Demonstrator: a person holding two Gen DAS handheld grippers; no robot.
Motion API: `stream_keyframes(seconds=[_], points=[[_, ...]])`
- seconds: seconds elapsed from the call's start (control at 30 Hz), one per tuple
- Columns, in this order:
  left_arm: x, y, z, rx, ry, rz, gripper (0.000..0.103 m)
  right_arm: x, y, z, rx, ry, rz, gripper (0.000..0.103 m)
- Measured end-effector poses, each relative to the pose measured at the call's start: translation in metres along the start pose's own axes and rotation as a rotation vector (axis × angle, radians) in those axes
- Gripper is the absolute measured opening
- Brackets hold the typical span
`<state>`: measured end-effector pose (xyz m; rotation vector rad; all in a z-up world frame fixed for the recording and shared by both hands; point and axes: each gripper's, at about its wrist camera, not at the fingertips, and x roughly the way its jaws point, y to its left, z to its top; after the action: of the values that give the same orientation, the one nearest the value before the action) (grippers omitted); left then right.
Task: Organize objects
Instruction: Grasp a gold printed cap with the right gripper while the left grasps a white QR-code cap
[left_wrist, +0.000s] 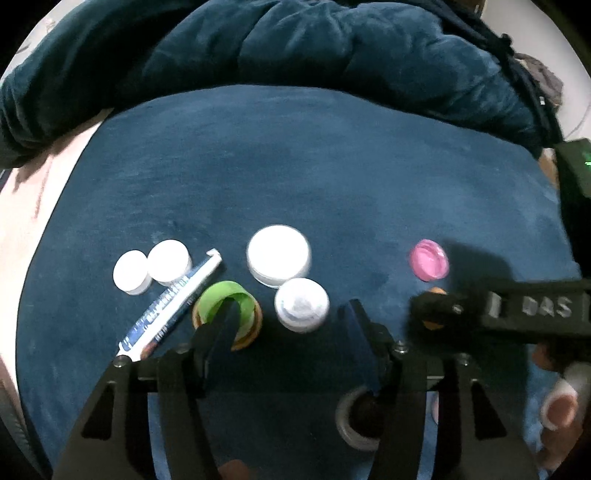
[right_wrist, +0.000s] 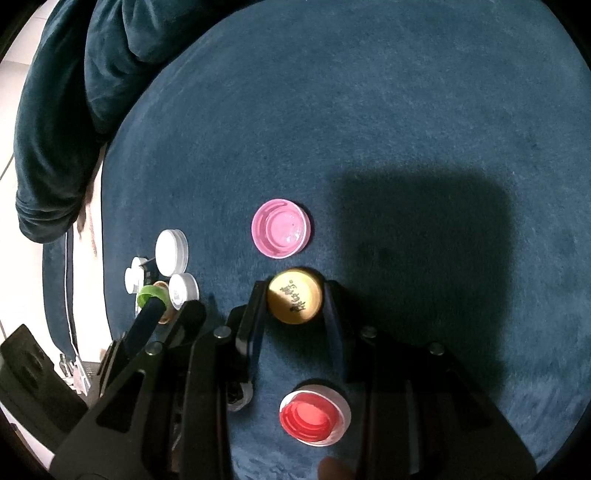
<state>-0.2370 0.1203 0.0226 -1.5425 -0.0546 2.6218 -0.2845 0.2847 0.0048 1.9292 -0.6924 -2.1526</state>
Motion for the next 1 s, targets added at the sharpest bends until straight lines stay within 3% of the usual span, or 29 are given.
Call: stream_keyframes(seconds=[0.1,0.23,0.43,0.6,0.73,0.93,1.0], points=[[0.000,0.003,0.002,-0.042,0.028,0.018,0.061,0.000,0.000,0.001,0.002,0.001,0.004,0.031],[-0.009,0.006,-0.009,-0.107,0.049,-0.069,0.061,0.000,0.000,0.001,0.005,0.004,0.005,0.031],[-0.022,0.026,-0.021,-0.188,-0.079,-0.225,0.061,0.000,0.000,0.001,-0.001,0.000,-0.002,0.032],[-0.023,0.033,-0.023,-0.192,-0.102,-0.278,0.060,0.000,0.000,0.001,0.003,0.002,0.000,0.032],[-0.041,0.032,-0.027,-0.173,-0.188,-0.321,0.060,0.000,0.000,0.000,0.003,0.001,0.001,0.032],[-0.026,0.022,-0.023,-0.117,-0.121,-0.338,0.060,0.001,0.000,0.000,0.000,0.000,-0.003,0.032],[-0.017,0.020,-0.022,-0.116,-0.090,-0.311,0.060,0.001,0.000,0.000,0.004,0.002,-0.001,0.032]])
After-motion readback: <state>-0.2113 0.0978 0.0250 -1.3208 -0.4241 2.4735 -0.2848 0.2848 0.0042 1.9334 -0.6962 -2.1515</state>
